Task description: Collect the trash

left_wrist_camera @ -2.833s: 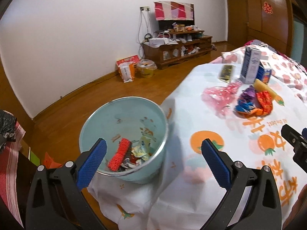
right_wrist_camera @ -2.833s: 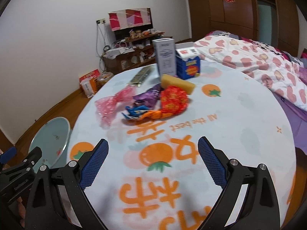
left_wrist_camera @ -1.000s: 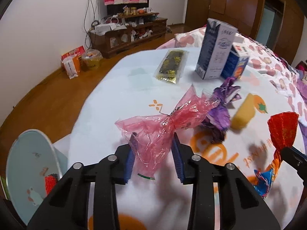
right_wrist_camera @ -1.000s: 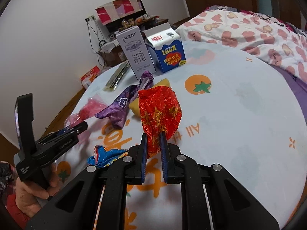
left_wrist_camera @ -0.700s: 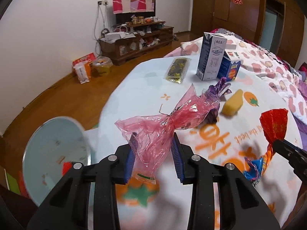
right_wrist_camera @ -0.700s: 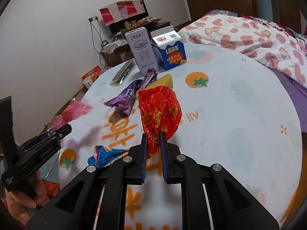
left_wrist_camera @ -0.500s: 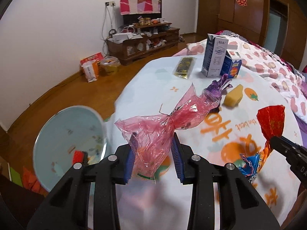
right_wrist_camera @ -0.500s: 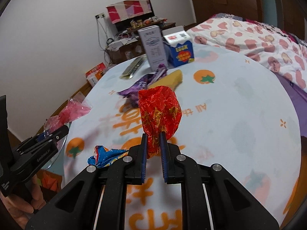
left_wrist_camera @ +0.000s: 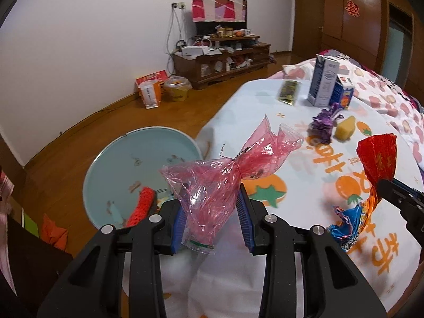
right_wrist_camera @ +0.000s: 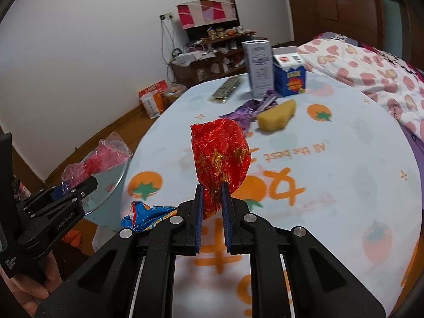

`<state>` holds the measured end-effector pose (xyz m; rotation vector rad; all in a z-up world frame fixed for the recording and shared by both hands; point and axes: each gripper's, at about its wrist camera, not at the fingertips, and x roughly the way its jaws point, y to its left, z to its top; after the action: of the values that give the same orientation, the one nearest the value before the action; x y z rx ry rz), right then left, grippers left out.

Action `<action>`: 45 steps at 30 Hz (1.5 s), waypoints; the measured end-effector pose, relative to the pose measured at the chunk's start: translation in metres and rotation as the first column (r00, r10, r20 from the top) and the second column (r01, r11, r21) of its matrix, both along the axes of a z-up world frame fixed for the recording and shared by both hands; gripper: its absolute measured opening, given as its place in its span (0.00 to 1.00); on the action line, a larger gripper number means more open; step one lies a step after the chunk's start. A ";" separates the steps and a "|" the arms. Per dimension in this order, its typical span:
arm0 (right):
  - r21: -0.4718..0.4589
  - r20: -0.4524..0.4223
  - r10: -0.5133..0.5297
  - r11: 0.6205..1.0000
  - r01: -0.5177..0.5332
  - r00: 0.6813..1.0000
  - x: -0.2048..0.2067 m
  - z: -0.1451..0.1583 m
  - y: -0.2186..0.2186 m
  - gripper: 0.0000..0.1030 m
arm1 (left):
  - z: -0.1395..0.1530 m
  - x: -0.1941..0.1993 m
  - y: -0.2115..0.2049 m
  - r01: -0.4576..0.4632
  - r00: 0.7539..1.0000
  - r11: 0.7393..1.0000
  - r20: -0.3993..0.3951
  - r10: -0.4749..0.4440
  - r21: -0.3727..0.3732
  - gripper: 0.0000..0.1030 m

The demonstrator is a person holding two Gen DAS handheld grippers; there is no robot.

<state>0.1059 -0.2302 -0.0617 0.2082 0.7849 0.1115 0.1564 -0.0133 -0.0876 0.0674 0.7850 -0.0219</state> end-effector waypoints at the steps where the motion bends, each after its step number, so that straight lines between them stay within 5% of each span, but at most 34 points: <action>1: -0.003 0.001 0.005 1.000 -0.005 1.000 0.000 0.000 0.004 0.13 | 0.000 -0.001 0.003 -0.003 1.000 1.000 0.001 0.003 -0.002 0.34; 26: -0.047 0.018 0.156 0.987 -0.155 0.988 0.015 0.007 0.080 0.13 | 0.002 -0.006 0.073 -0.133 0.991 0.990 0.012 0.133 -0.042 0.34; 45: -0.063 0.026 0.256 0.965 -0.254 0.966 0.044 0.009 0.137 0.13 | 0.003 0.009 0.136 -0.281 0.959 0.957 0.015 0.283 -0.072 0.35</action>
<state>0.1496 -0.0933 -0.0530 0.0474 0.7776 0.3341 0.1649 0.1232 -0.0851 -0.1106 0.7623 0.2226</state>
